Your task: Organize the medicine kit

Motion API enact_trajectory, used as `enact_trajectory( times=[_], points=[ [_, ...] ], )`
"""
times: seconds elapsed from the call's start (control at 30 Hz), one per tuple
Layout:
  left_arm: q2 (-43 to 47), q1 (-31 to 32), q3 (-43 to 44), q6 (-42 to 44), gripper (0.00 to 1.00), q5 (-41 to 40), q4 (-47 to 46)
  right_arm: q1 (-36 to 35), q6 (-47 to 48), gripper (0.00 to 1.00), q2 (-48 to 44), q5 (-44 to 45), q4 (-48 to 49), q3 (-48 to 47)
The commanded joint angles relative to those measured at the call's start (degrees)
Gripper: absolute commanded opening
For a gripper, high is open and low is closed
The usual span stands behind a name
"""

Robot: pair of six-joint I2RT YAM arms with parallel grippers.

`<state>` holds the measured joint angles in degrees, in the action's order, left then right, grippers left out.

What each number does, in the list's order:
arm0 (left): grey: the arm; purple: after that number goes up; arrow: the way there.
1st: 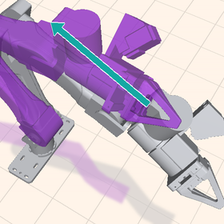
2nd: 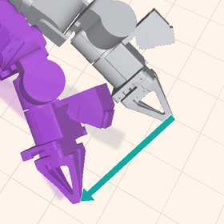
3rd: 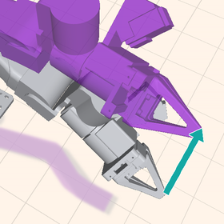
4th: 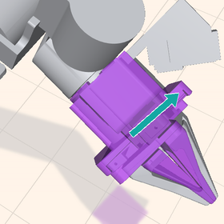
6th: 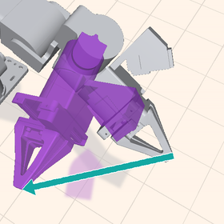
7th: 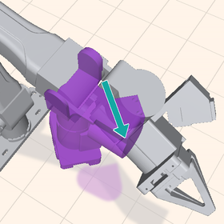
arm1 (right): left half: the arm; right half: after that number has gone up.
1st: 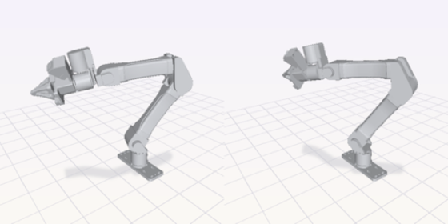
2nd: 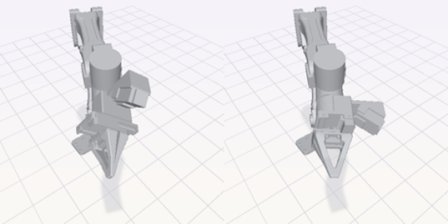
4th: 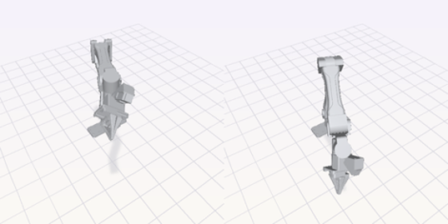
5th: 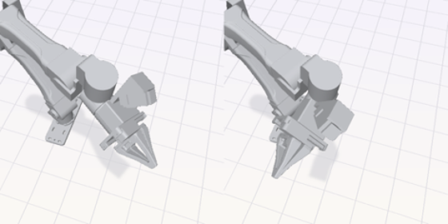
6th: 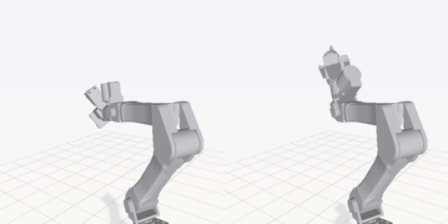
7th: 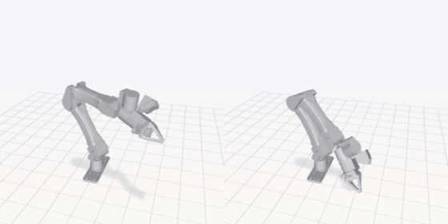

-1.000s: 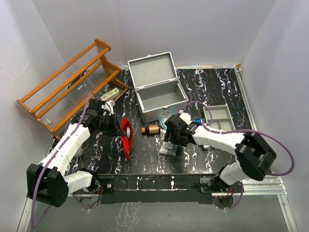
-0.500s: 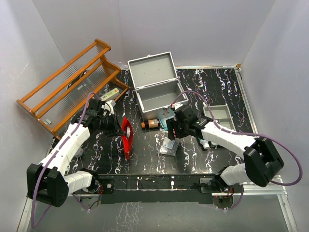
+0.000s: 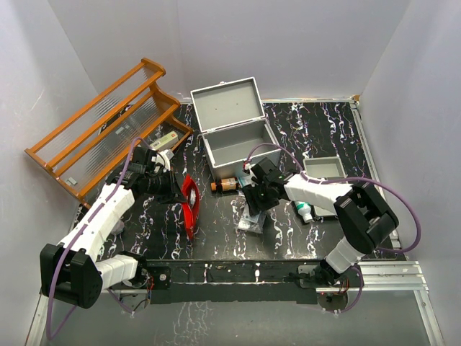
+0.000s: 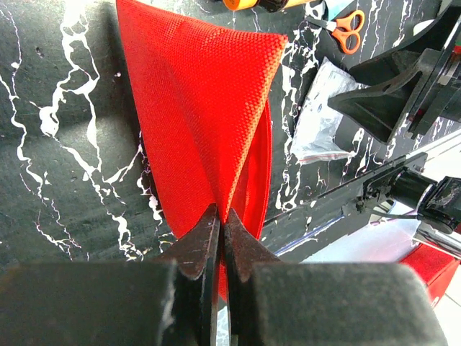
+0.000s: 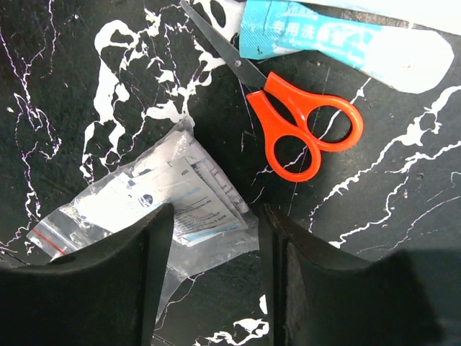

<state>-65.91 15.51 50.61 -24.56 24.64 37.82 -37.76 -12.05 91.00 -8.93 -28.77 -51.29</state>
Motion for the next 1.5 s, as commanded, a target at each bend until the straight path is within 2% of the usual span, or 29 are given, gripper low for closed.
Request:
enact_trajectory(
  times=[0.0,0.13,0.43,0.63,0.83,1.0,1.27,1.47],
  points=[
    [0.2,0.1,1.7,0.8,0.00,2.1,0.6,0.3,-0.1,0.43,1.2,-1.3,0.4,-1.1],
    [0.1,0.2,2.3,1.1,0.00,2.0,1.2,0.3,-2.4,0.25,0.6,-0.8,2.1,0.6],
    [0.0,0.2,4.9,5.5,0.00,0.8,4.1,-0.9,-14.9,0.02,-8.4,2.0,6.4,2.4],
    [0.2,0.1,6.4,8.2,0.00,1.4,5.0,-5.4,-29.2,0.00,-16.6,5.2,13.0,3.5],
    [0.0,0.2,6.7,6.4,0.00,1.0,4.9,-9.2,-42.0,0.00,-21.0,12.6,16.5,1.6],
    [-0.1,0.2,6.3,3.5,0.00,0.3,3.7,-13.8,-48.7,0.00,-16.6,20.5,11.3,-6.1],
    [-0.3,0.2,5.4,1.7,0.00,-0.5,2.5,-21.4,-58.7,0.00,-10.6,27.8,10.4,-13.3],
    [-0.7,0.1,5.0,1.5,0.00,-0.2,1.9,-25.3,-62.7,0.00,-4.3,36.7,3.9,-21.2]
  ],
)
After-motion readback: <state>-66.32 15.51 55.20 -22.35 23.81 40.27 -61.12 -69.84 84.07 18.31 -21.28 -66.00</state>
